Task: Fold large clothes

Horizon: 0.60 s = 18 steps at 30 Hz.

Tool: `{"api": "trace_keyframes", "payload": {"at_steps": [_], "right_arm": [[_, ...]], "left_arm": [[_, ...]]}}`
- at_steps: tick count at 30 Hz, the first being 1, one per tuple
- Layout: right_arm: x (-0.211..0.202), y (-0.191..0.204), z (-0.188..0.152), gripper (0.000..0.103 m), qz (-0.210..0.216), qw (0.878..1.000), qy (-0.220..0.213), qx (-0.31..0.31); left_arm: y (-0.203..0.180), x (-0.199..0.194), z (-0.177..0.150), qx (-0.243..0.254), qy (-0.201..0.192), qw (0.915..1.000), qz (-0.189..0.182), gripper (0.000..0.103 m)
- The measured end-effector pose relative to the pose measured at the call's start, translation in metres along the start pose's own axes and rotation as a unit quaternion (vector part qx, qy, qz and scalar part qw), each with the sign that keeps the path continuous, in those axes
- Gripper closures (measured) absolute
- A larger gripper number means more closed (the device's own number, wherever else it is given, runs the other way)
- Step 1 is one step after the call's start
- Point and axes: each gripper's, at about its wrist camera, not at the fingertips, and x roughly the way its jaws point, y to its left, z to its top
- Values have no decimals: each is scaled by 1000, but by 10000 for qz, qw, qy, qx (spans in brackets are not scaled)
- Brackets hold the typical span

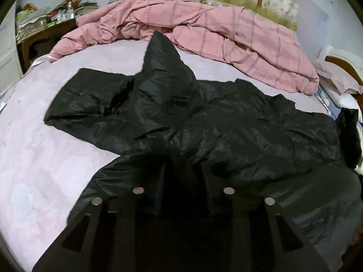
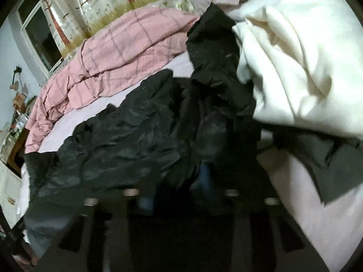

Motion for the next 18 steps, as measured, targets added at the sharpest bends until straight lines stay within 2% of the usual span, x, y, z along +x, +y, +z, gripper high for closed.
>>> {"api": "trace_keyframes", "payload": {"at_steps": [1,3,5,8,10,13,15,17,18], "right_arm": [[0,-6,-2,29,-118,9998,-122,52],[-2,-17,-5,28,-82,9995,-188,244],[-8,-25,-4,28,231,9981,-172,551],[-39,-25,6,28,763,9955,-441,349],[-63,-20,13,27,872,9934,-745,-53],[-96,-20,17,18,503,9886,-1374,-361],[-104,-23,17,18,394,9871,-1522,-311],[-106,-25,14,18,509,9869,-1520,-158],[-106,-23,13,18,754,9863,-1462,-117]], "left_arm": [[1,2,-1,-31,-17,10000,-84,71],[0,-2,-1,12,-163,9997,-172,70],[-3,-20,1,147,-467,9980,-390,66],[-9,-66,5,416,-1149,9890,-836,45],[-14,-99,6,553,-1624,9802,-985,16],[-29,-128,12,729,-1581,9714,-1616,15],[-49,-138,10,964,-1350,9662,-1975,15],[-74,-141,2,1233,-1202,9642,-2017,15],[-87,-138,-2,1357,-1171,9650,-1913,15]]}}
